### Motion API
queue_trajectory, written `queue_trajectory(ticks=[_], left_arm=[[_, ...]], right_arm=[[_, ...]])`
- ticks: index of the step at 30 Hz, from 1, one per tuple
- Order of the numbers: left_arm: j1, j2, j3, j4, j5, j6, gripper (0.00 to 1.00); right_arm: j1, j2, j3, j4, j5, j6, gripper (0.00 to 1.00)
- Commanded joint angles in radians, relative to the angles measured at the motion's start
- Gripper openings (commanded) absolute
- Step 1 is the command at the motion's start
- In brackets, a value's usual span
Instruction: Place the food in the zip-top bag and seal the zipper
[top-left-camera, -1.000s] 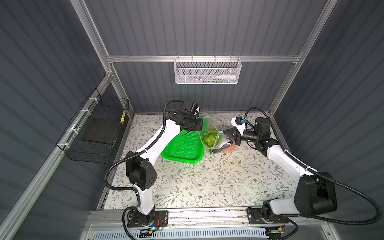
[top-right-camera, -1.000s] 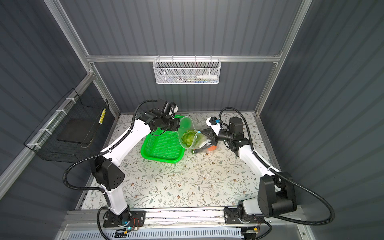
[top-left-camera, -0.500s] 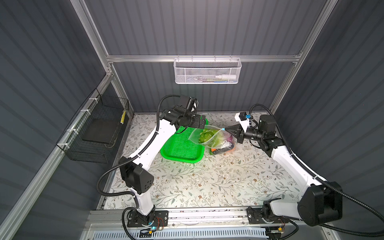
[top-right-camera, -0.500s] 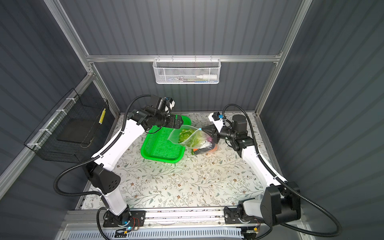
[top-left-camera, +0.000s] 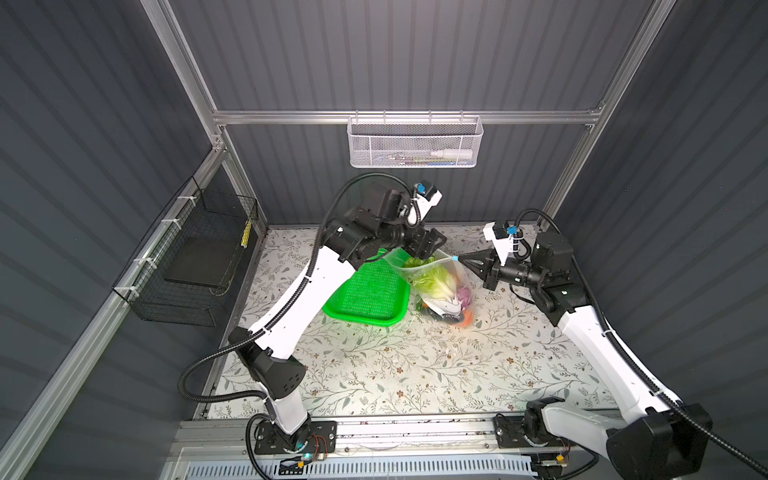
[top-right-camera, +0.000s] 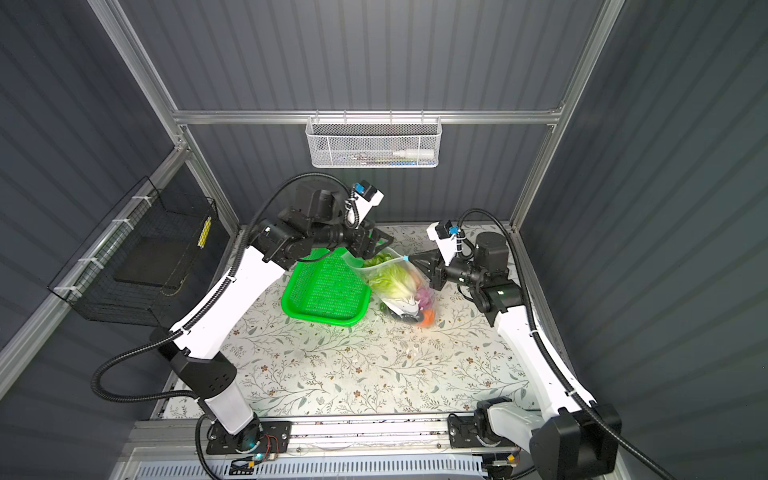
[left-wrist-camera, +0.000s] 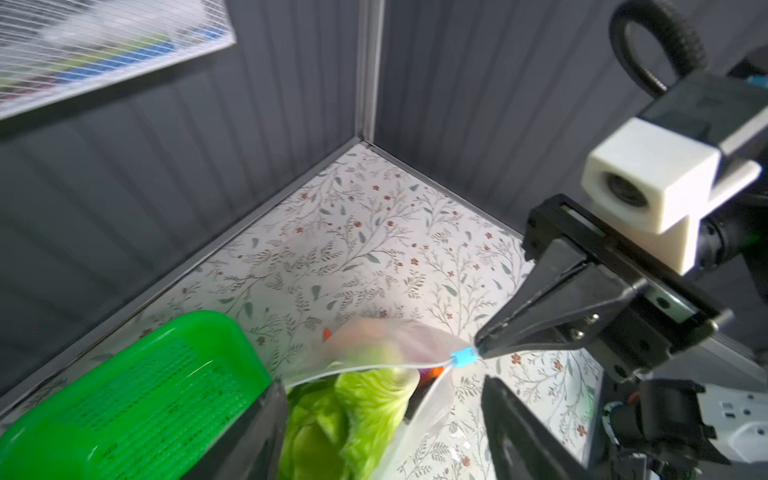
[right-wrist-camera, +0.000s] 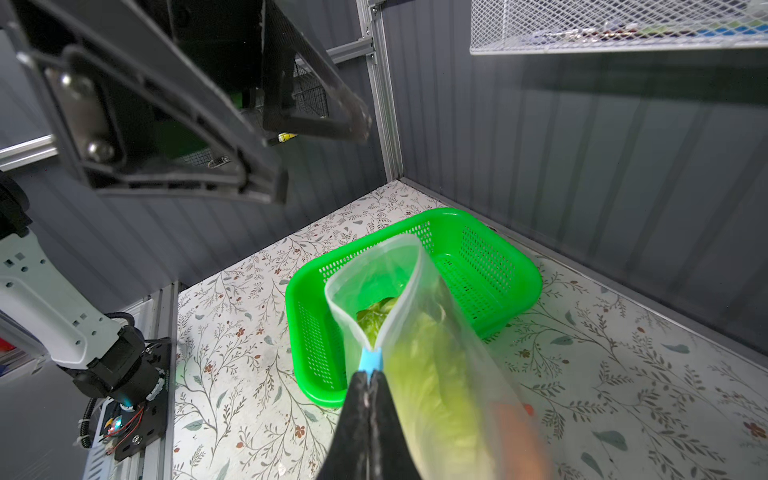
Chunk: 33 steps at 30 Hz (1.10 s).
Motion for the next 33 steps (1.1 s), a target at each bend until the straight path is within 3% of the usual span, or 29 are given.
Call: queue_trajectory(ticks=[1, 12, 16, 25, 33], left_arm=[[-0.012, 0.046, 0.047, -0.035, 0.093, 0.061, 0.62], [-0.008, 0.116, 0.021, -0.040, 0.188, 0.261, 0.49], [-0.008, 0.141, 0.004, -0.036, 0.274, 0.284, 0.44], [-0.009, 0.159, -0.008, -0.064, 0.365, 0.270, 0.38], [-0.011, 0.133, -0.057, -0.041, 0.360, 0.241, 0.39]], right_arm=[[0.000, -0.012, -0.044, 0.053, 0.013, 0.075, 0.00], [-0.003, -0.042, -0.124, 0.133, -0.011, 0.119, 0.00], [-0.015, -0.047, -0.134, 0.137, -0.052, 0.111, 0.00], [-0.063, -0.024, -0.120, 0.183, -0.150, 0.149, 0.00], [-0.066, 0.005, -0.124, 0.228, -0.161, 0.162, 0.00]])
